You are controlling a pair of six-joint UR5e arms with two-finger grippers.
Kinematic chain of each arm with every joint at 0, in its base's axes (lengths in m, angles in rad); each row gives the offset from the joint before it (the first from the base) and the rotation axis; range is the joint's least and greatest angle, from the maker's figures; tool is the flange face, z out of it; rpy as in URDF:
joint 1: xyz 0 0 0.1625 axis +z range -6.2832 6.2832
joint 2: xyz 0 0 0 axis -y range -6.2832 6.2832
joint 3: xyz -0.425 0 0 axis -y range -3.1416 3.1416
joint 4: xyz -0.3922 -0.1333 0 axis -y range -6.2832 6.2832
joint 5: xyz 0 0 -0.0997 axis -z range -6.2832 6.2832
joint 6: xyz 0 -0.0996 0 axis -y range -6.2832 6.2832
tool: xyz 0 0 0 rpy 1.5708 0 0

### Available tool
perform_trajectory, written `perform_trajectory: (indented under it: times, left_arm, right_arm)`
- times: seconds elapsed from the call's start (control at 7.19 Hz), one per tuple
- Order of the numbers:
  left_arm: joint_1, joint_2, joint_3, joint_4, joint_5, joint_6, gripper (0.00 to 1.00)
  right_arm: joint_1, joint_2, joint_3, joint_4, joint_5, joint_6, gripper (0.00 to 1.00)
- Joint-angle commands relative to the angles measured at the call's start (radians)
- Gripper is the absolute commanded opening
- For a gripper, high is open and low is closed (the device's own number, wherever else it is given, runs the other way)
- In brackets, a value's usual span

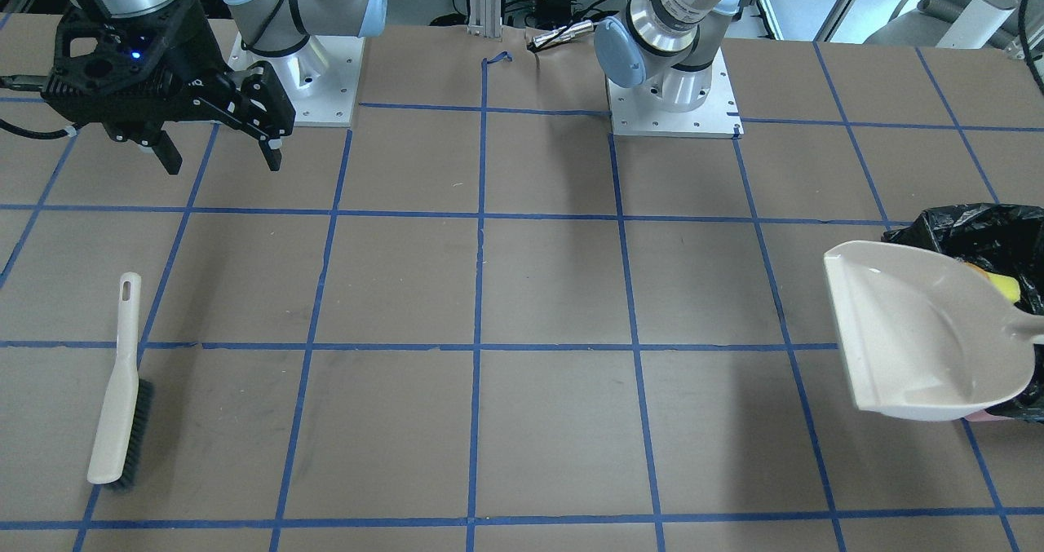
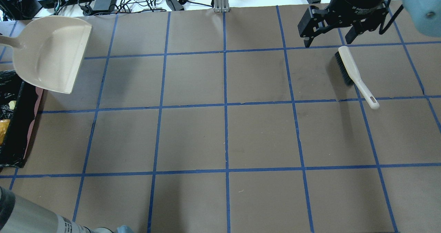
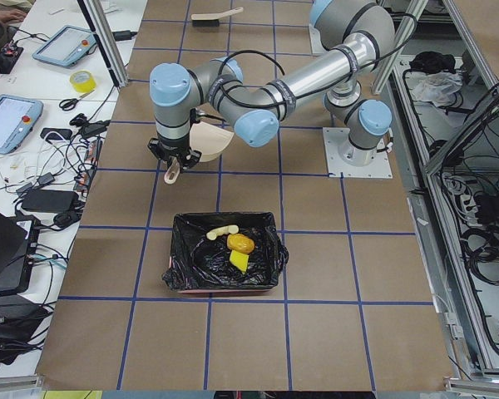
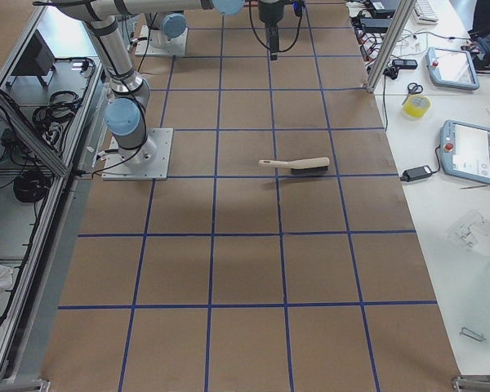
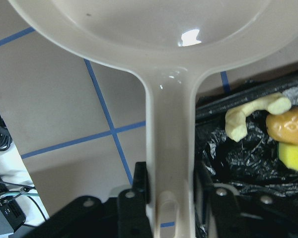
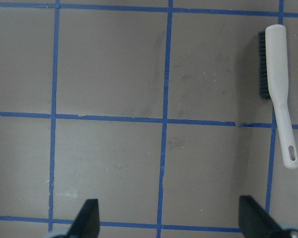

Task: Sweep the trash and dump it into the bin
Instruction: 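Bring the empty dustpan back over the table with the left gripper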

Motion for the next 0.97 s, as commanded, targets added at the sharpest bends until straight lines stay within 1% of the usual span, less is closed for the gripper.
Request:
perform_trajectory:
  times: [0.0,0.14,0.28,0.42,0.56,0.7,0.83]
  left_arm:
    - [-0.149,-0.048,-0.003,0.001,0.004,-0.273,0.00]
    - [-0.201,-0.079,-0.001,0.011,0.002,-0.341,0.00]
    - [-0.226,-0.118,-0.003,0.040,0.001,-0.417,0.00]
    - [-0.257,-0.152,-0.006,0.086,0.002,-0.442,0.00]
    - [-0.297,-0.181,-0.006,0.109,0.067,-0.490,0.00]
    - [-0.340,-0.204,-0.001,0.125,0.129,-0.499,0.00]
    - [-0.358,-0.217,-0.001,0.128,0.176,-0.498,0.00]
  right_arm:
    - [0.000,-0.004,0.000,0.008,-0.001,0.000,1.00]
    - [0.000,-0.004,0.000,0.006,-0.001,0.001,1.00]
    - [0.000,-0.004,0.000,0.006,-0.001,0.000,1.00]
    - [0.000,-0.004,0.000,0.006,-0.001,0.000,1.00]
    - [0.000,-0.002,0.000,0.005,-0.001,0.001,1.00]
    - [0.000,-0.002,0.000,0.005,-0.001,0.001,1.00]
    - [0.000,-0.002,0.000,0.005,-0.001,0.000,1.00]
